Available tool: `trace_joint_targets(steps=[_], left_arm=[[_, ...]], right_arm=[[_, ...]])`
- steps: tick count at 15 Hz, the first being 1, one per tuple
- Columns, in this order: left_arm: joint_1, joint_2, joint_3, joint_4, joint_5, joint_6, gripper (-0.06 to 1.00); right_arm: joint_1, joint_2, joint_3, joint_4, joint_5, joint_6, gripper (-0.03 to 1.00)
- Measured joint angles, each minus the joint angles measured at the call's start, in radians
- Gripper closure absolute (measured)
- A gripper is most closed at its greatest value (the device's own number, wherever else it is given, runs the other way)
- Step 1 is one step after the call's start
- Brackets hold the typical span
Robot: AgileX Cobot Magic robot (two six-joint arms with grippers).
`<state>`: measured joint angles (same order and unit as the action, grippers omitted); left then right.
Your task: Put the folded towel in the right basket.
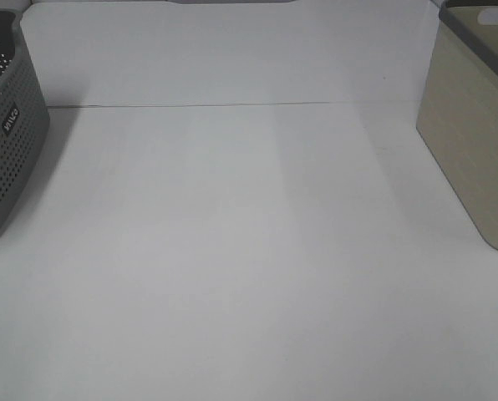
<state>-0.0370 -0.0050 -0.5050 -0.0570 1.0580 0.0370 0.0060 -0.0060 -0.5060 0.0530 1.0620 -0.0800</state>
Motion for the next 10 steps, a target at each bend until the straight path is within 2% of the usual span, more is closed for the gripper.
trace_joint_targets(steps=[10], left_arm=[[0.0, 0.0, 0.0, 0.0, 0.0, 0.0, 0.07]], right_arm=[[0.0, 0.0, 0.0, 0.0, 0.0, 0.0, 0.24]])
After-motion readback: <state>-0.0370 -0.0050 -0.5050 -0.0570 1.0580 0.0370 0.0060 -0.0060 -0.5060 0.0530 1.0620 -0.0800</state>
